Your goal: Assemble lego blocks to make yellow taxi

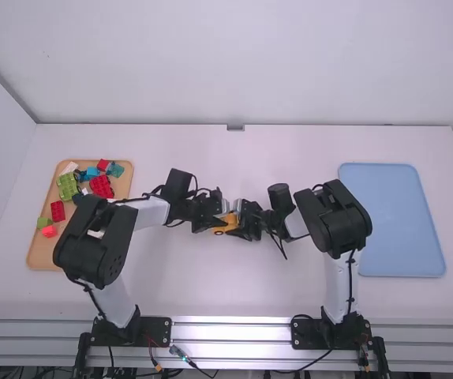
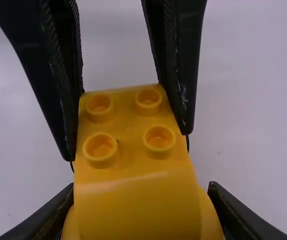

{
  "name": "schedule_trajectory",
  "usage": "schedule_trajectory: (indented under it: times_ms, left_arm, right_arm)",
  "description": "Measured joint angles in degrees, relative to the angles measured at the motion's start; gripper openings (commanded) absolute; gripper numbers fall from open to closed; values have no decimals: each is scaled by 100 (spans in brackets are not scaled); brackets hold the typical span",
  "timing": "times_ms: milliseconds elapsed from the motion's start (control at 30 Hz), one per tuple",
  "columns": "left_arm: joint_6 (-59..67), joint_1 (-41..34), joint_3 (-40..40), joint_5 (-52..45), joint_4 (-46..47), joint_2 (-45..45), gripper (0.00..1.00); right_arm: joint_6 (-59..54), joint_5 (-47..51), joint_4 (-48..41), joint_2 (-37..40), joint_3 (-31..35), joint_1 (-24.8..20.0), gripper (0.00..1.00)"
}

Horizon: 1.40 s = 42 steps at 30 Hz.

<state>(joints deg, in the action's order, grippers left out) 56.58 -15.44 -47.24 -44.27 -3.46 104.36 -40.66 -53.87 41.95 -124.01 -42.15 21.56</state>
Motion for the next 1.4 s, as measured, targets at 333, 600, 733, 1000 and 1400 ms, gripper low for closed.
schedule_trajectory:
  times_ms: [333, 600, 733, 1000, 1400]
  left_arm:
    - [-17, 0, 0, 2, -28, 0, 23]
    - [-61, 0, 0, 15, -46, -2, 23]
    - [-98, -4, 0, 20, -50, 0, 27]
    - [-179, -11, 0, 63, -44, 0, 35]
    - [-282, -140, 15, 417, 129, 96, 40]
  right_arm:
    - [9, 4, 0, 0, 0, 2, 33]
    - [11, 13, 4, 0, 0, 0, 33]
    - [9, 13, 7, 0, 0, 0, 33]
    - [13, 35, 11, 0, 0, 2, 33]
    - [13, 26, 7, 0, 0, 79, 33]
